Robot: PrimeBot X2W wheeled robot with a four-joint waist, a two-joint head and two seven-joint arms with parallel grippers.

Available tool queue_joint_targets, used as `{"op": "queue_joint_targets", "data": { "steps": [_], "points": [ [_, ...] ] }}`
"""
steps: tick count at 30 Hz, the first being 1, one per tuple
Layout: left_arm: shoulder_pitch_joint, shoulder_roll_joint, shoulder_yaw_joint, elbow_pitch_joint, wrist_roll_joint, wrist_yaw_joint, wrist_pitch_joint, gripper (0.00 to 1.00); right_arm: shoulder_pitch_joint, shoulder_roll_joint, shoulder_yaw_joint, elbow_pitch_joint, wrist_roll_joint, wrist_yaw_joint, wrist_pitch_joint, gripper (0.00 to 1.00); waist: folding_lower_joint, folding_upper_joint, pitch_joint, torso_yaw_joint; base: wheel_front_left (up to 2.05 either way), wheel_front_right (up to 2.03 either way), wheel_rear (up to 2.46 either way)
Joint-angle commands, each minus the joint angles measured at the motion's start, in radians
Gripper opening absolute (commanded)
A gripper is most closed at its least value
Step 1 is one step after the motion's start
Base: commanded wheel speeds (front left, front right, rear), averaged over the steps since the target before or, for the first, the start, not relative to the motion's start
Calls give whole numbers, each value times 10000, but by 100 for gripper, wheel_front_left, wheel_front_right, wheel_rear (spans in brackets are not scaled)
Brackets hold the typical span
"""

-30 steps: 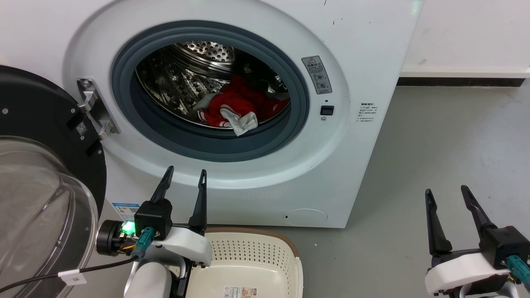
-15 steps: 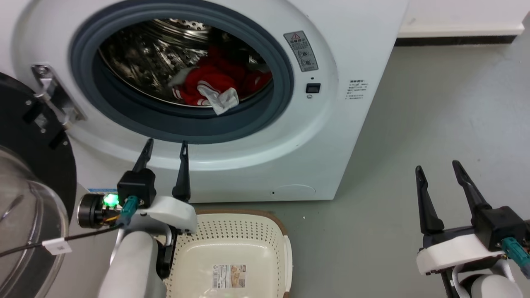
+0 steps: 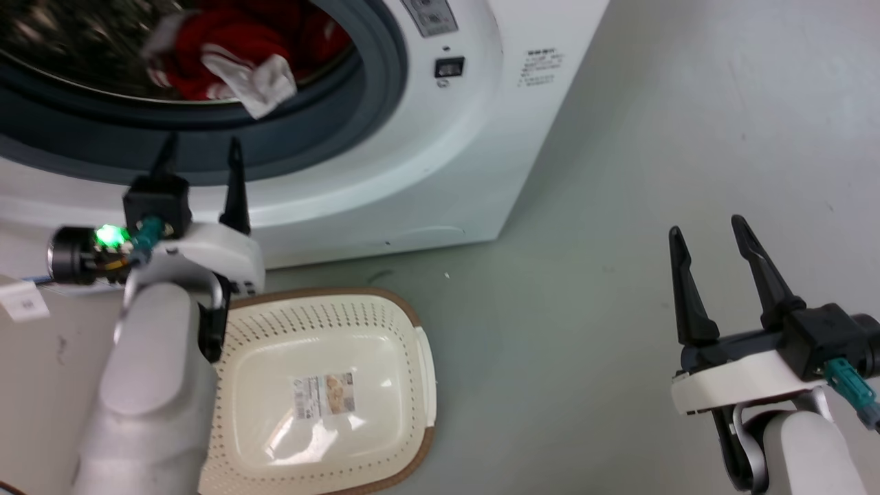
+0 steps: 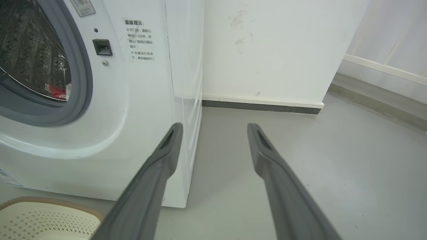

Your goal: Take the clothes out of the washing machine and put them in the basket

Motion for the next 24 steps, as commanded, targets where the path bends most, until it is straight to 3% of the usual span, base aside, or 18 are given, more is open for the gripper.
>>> {"op": "queue_joint_targets", "data": {
  "steps": [1, 16, 24],
  "points": [
    [-497, 198, 13, 305, 79, -30, -25, 100, -324, 23, 96, 121, 134, -7, -143, 100, -1, 0, 802, -533, 0, 0, 0],
    [-3516, 1548, 125, 2585, 174, -159, 46, 100, -1143, 23, 779, 800, 838, -7, -432, 100, -1, 0, 2085, -1522, 0, 0, 0],
    [-5246, 2525, -132, 3874, 449, -344, 875, 100, -1409, 25, 1231, 764, 1271, -7, -430, 100, -1, 0, 2446, -2081, 0, 0, 0]
  ]
}}
